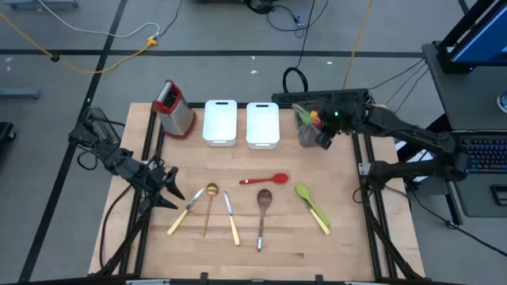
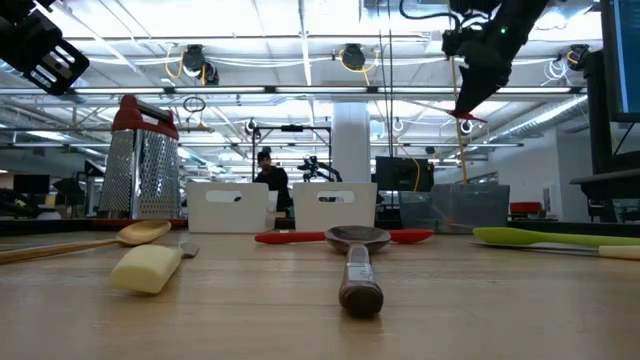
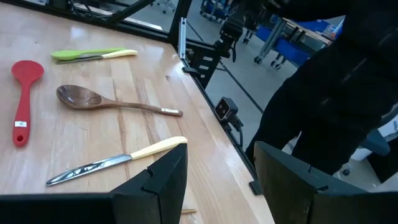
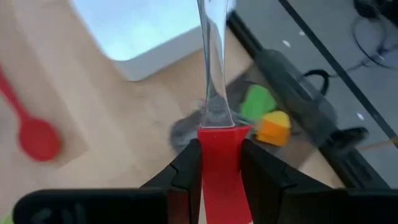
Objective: Pick & Place Kitchen Items
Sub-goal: Put the red silicone spatula into the black bin
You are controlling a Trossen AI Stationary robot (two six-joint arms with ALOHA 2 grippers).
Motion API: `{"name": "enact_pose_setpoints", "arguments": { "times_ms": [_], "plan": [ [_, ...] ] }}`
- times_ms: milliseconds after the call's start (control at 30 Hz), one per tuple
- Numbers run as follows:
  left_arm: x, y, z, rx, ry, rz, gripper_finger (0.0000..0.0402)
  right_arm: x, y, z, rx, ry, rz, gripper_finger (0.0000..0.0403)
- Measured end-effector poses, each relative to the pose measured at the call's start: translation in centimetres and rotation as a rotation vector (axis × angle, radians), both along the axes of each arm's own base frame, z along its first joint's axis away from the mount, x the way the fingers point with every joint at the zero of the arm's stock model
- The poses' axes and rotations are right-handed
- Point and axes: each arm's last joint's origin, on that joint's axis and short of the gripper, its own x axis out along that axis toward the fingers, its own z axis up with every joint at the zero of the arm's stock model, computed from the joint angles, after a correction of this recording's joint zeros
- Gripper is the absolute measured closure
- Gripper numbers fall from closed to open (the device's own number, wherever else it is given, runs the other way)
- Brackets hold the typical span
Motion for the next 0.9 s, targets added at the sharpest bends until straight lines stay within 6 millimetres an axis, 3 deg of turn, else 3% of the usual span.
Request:
{"name": "enact_pose_setpoints", "arguments": {
  "times_ms": [200, 533, 900],
  "plan": [
    [0.0, 0.0, 0.0, 0.002, -0.001, 0.000, 0.0211, -0.5, -2.8, -1.0, 0.019, 0.053, -0.110, 0.0325],
    [0.0, 0.0, 0.0, 0.004, -0.003, 0.010, 0.0211, 1.5, -7.7, -4.8, 0.080, 0.103, -0.232, 0.0325],
    [0.0, 0.1, 0.0, 0.010, -0.005, 0.023, 0.0211, 3.0, -10.3, -8.5, 0.198, 0.115, -0.308, 0.0325]
  ]
}}
